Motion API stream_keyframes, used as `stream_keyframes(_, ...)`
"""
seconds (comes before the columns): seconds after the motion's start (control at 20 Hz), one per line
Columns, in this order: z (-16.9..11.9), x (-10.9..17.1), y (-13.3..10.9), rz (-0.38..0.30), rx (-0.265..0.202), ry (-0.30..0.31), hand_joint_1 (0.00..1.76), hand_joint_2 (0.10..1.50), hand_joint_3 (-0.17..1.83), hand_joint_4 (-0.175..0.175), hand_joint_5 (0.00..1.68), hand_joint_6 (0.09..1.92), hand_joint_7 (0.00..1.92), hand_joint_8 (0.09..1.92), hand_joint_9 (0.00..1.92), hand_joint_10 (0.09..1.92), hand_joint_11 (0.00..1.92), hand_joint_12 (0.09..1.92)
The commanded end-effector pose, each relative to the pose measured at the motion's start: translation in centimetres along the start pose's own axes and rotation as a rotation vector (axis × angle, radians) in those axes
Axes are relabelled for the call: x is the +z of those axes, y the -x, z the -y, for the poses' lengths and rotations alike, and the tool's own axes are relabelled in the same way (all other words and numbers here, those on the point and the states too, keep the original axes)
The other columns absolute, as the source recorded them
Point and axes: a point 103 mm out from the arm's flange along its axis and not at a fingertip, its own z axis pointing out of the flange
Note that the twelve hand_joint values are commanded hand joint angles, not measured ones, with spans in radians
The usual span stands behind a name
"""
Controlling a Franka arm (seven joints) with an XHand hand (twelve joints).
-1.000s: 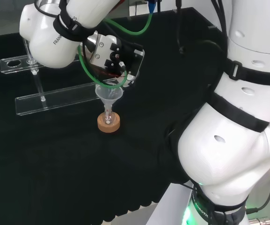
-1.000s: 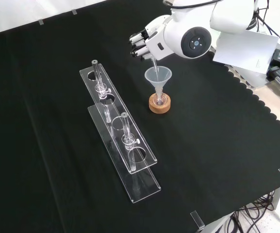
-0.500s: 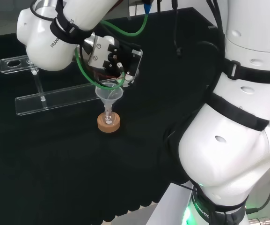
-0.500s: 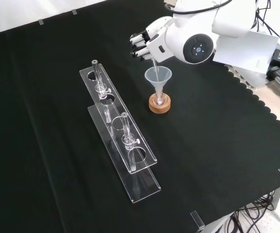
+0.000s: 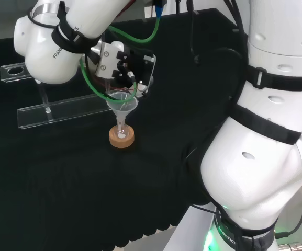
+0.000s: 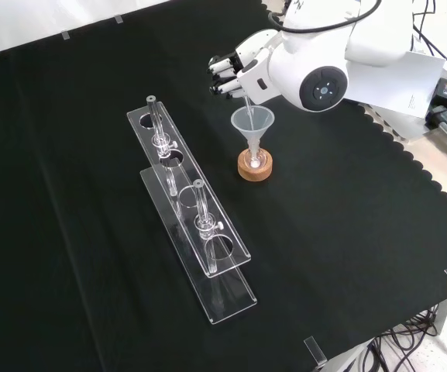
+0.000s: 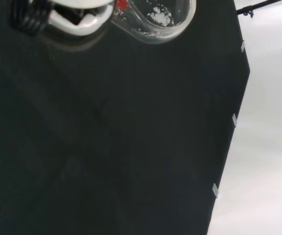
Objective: Pour all the NaCl from the weighing funnel into the round-bottom flask.
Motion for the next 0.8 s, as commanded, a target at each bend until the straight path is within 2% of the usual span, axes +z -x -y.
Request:
stream_keyframes(0.05, 0.0, -0.4, -0.1, 0.029, 0.004, -0.003, 1.09, 0.69, 0.66, 0.175, 1.19, 0.82, 0.56, 0.63, 0.92, 0.34, 0.72, 1.10)
stream_keyframes(0.3, 0.2, -0.8, -0.2, 0.050, 0.007, -0.005, 1.09, 0.69, 0.66, 0.175, 1.19, 0.82, 0.55, 0.63, 0.92, 0.34, 0.72, 1.10)
stream_keyframes(0.8, 0.3, -1.9, -0.3, 0.142, 0.027, -0.029, 1.09, 0.69, 0.66, 0.175, 1.19, 0.82, 0.55, 0.63, 0.92, 0.34, 0.72, 1.09)
